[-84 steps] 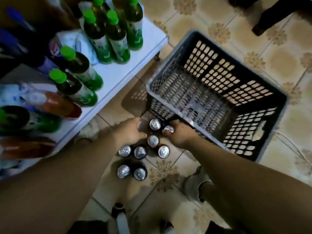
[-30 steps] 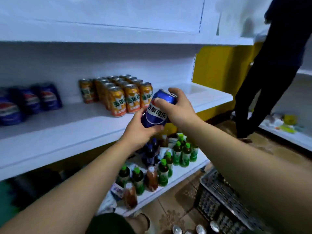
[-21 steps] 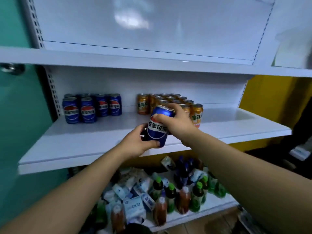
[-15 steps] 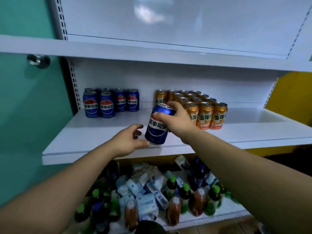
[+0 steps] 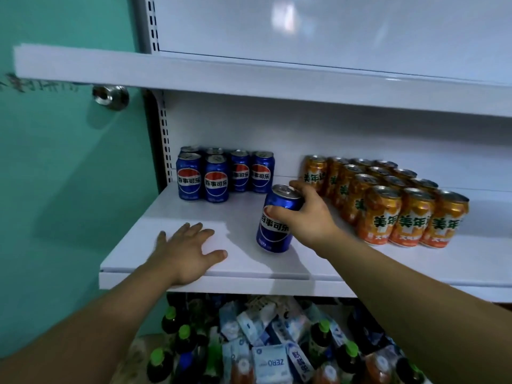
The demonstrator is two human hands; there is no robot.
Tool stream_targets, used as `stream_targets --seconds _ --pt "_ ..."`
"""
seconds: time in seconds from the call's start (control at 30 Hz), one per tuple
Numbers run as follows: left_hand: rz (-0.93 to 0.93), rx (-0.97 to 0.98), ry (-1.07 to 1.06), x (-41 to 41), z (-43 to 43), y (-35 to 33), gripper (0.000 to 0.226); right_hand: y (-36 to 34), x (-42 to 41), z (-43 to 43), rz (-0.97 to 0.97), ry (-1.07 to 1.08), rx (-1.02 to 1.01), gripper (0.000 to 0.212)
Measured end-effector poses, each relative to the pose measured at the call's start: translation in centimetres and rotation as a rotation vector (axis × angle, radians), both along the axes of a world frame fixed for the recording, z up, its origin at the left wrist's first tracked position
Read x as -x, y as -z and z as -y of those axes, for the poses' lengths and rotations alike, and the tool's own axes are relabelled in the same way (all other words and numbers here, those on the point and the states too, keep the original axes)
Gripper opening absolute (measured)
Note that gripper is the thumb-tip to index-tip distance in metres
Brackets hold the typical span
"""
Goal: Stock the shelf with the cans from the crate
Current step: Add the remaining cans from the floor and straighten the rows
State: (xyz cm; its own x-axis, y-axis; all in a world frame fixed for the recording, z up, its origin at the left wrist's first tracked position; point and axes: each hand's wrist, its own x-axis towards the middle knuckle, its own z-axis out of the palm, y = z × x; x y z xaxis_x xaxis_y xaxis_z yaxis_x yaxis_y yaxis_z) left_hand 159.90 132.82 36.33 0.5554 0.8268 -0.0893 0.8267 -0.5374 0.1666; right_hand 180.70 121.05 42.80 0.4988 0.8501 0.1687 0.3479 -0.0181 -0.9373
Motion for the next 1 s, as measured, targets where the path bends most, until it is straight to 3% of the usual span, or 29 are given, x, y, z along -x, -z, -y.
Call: stream_targets --seconds 0.23,0.47,0.67,0.8,1.0 --pt "0.020 -0.027 -0.041 -0.3 0.0 0.1 0.077 0.6 0.1 -4.3 0.002 -0.070 -0.016 0.063" --pt "0.011 -0.029 -0.028 -0.1 -0.1 0.2 0.077 1.5 0.6 -8.6 0.013 -0.083 -0.073 0.069" --pt "0.000 -0.026 -0.029 -0.2 0.0 0.0 0.077 4.9 0.0 -9.1 0.199 -0.031 0.011 0.082" --pt "0.002 -0.027 -0.034 -0.1 0.1 0.1 0.077 4.8 -0.2 -10.0 0.174 -0.031 0.014 0.070" --pt "-0.007 -0.016 -0.041 -0.2 0.1 0.1 0.077 4.6 -0.2 -13.0 0.136 0.005 0.041 0.070"
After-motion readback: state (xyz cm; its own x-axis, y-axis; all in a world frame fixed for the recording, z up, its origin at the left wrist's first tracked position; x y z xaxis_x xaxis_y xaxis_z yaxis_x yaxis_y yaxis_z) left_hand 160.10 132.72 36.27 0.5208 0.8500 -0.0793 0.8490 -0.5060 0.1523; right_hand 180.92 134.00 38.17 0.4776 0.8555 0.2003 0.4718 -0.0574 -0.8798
